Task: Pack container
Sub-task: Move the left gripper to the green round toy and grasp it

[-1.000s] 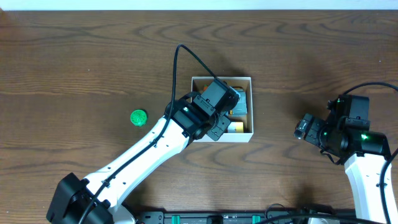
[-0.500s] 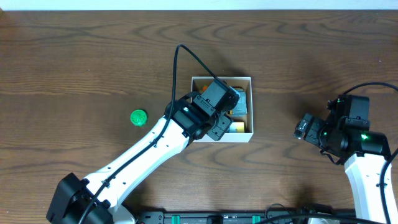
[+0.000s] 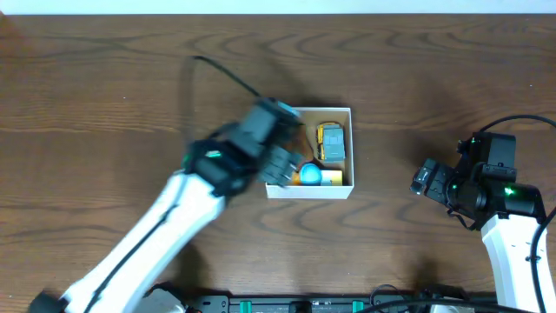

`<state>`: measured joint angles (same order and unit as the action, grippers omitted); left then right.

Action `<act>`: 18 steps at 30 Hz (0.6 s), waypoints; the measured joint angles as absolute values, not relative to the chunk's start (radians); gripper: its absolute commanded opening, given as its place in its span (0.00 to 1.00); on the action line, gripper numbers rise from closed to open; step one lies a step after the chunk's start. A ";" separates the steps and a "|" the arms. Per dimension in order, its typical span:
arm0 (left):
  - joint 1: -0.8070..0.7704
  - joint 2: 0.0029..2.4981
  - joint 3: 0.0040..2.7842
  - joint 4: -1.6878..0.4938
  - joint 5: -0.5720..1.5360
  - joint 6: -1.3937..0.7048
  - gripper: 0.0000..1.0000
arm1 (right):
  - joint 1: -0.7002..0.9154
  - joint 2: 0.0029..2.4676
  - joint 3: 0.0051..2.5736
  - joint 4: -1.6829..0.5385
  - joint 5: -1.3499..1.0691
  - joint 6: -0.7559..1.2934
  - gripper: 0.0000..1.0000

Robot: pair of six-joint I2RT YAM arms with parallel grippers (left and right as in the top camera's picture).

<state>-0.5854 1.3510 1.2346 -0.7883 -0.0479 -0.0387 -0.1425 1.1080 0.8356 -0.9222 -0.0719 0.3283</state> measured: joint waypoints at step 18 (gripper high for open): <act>0.012 1.542 1.215 -0.838 0.045 -0.293 0.98 | -0.143 1.108 0.835 -0.923 -0.072 0.328 0.99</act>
